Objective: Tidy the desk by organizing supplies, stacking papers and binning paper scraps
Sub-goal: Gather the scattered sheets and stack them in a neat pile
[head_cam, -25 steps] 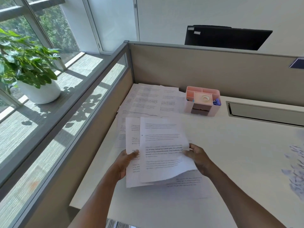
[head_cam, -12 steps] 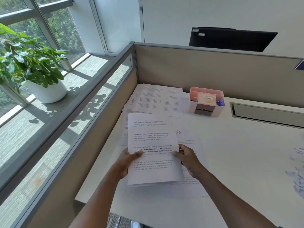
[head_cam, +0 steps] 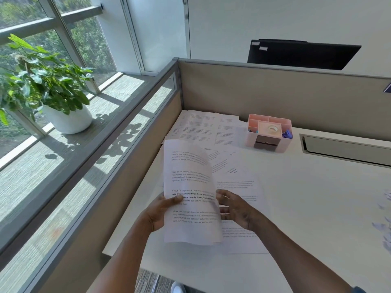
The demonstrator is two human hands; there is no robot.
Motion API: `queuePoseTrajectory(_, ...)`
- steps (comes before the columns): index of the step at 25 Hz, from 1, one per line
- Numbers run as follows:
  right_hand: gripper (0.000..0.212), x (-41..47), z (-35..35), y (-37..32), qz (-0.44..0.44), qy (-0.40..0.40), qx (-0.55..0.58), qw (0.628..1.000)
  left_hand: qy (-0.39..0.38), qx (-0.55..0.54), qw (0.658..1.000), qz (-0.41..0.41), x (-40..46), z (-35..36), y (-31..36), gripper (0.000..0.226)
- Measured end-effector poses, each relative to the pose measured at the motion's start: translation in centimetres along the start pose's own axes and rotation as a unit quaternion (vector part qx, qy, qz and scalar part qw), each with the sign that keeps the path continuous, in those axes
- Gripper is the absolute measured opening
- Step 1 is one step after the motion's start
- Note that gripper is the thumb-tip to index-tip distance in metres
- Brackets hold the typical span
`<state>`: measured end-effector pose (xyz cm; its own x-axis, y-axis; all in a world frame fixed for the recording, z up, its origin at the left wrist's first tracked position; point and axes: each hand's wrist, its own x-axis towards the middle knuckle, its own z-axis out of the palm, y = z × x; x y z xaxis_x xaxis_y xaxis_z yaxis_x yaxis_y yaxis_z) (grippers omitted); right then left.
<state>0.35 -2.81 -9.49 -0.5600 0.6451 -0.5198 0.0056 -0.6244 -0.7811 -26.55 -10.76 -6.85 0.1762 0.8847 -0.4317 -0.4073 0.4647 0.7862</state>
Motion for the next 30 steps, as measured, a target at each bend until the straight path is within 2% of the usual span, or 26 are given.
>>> queuePoseTrajectory(3,0.068,-0.2,0.7,0.3,-0.046,-0.027,-0.012,0.999,0.007,0.028,0.999,-0.020,-0.5,-1.0,-0.1,0.055)
queuePoseTrajectory(5,0.065,-0.3,1.6,0.2,-0.102,0.026,-0.062,0.993,0.050,0.078,0.995,-0.040,-0.4,-1.3,-0.4,0.055)
queuePoseTrajectory(8,0.045,-0.5,3.0,-0.2,-0.170,0.089,-0.148,0.970,0.121,0.097,0.987,-0.042,-0.3,-1.3,-1.0,0.042)
queuePoseTrajectory(12,0.035,-1.0,3.2,-0.9,-0.197,0.122,-0.150,0.961,0.096,0.064,0.993,-0.010,-0.4,-1.6,-0.9,0.041)
queuePoseTrajectory(15,0.024,-0.8,2.8,-0.4,-0.141,0.205,-0.256,0.934,0.144,0.122,0.981,-0.034,0.1,-1.6,-1.3,0.036)
queuePoseTrajectory(17,0.013,-0.8,2.3,0.4,-0.120,0.246,-0.257,0.927,0.155,0.143,0.977,-0.041,0.4,-1.7,-1.8,0.032)
queuePoseTrajectory(19,0.013,-1.2,1.5,1.0,-0.123,0.302,-0.251,0.911,0.164,0.143,0.975,-0.040,0.3,-2.1,-2.1,0.031)
queuePoseTrajectory(20,0.018,-1.5,0.7,1.1,-0.122,0.355,-0.298,0.878,0.170,0.137,0.975,-0.037,0.3,-2.4,-2.2,0.031)
queuePoseTrajectory(21,0.029,-1.8,-0.2,1.4,-0.102,0.409,-0.371,0.827,0.176,0.131,0.975,-0.034,0.2,-2.8,-2.3,0.032)
queuePoseTrajectory(23,0.055,-2.4,-2.1,1.9,-0.007,0.478,-0.485,0.732,0.189,0.120,0.974,-0.031,0.2,-3.6,-2.4,0.033)
queuePoseTrajectory(24,0.066,-2.7,-2.8,2.1,0.049,0.486,-0.502,0.714,0.196,0.113,0.974,-0.029,0.2,-3.9,-2.5,0.033)
queuePoseTrajectory(27,0.078,-3.2,-3.9,3.0,0.159,0.475,-0.495,0.710,0.217,0.097,0.971,-0.025,0.3,-4.3,-2.9,0.031)
queuePoseTrajectory(30,0.079,-3.1,-4.4,3.6,0.170,0.471,-0.489,0.714,0.218,0.094,0.971,-0.031,0.4,-4.4,-2.9,0.030)
